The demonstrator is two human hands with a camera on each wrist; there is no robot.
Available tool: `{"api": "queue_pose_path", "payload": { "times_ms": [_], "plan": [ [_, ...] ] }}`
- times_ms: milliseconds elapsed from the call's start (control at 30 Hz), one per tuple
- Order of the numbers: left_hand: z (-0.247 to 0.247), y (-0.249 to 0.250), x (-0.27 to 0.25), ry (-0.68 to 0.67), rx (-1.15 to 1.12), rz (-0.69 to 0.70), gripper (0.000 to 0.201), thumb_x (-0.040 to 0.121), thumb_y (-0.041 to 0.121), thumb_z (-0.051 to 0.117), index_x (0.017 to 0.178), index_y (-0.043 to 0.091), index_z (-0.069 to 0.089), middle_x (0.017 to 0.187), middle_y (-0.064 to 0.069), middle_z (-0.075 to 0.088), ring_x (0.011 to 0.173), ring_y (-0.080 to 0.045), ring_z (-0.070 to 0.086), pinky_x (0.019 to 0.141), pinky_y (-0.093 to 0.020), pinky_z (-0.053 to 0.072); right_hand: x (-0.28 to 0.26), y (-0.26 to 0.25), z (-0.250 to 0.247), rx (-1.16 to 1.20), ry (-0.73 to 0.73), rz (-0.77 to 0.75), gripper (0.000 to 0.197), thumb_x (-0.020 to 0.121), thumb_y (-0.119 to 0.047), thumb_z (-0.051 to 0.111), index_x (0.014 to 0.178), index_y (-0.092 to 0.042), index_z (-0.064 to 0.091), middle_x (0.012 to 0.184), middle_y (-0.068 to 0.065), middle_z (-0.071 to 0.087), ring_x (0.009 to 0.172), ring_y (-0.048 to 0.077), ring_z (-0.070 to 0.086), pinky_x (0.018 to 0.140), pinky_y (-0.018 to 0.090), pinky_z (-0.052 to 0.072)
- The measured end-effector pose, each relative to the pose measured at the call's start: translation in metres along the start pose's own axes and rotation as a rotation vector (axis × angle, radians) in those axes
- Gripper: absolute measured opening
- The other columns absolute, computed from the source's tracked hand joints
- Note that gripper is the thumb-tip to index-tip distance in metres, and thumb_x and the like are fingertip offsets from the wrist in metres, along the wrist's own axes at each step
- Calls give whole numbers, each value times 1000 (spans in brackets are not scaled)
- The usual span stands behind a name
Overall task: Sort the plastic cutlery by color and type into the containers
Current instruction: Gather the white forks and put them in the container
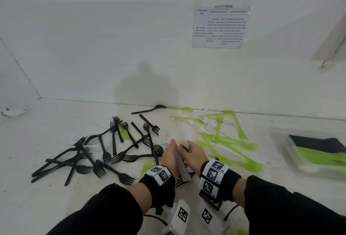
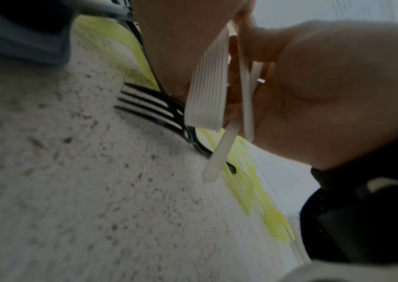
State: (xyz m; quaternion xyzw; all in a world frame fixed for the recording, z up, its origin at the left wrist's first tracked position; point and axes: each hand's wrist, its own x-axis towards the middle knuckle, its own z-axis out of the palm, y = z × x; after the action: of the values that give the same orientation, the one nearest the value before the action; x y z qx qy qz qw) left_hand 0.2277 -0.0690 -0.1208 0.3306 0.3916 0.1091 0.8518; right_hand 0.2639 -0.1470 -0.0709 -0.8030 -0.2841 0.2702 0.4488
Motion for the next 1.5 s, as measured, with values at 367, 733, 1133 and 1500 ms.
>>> {"api": "queue_pose_path", "payload": {
  "times_ms": [367, 733, 1133, 1500],
  "plan": [
    [-10, -11, 13, 198, 40, 145, 73, 59, 52, 64, 118, 9, 56, 109, -15, 64, 96, -31, 64, 90, -45, 51, 7, 4, -2, -164, -66, 85, 39, 99, -12, 28, 134, -1, 40, 139, 14, 33, 125, 29, 41, 101, 30, 34],
    [-23, -32, 38, 90, 62, 110, 96, 69, 62, 65, 141, 7, 35, 127, -24, 56, 105, -35, 64, 76, -43, 57, 12, 13, -4, -120, 151, -17, 25, 84, -26, 67, 104, -12, 66, 89, 1, 68, 79, 11, 57, 71, 15, 49],
    [-22, -29, 31, 127, 115, 122, 94, 73, 66, 62, 140, 6, 36, 114, -19, 59, 95, -32, 63, 73, -42, 56, 11, 3, -14, -252, 120, -66, 24, 92, -24, 53, 106, -10, 67, 103, 4, 70, 91, 14, 62, 71, 12, 37],
    [6, -13, -25, -91, -143, 3, 56, 99, 44, 29, 123, -1, 52, 108, -24, 60, 94, -32, 57, 79, -39, 46, 6, 13, -10, -141, 92, -49, 26, 86, -29, 64, 105, -13, 68, 93, 0, 69, 83, 8, 58, 70, 14, 41]
  ]
}}
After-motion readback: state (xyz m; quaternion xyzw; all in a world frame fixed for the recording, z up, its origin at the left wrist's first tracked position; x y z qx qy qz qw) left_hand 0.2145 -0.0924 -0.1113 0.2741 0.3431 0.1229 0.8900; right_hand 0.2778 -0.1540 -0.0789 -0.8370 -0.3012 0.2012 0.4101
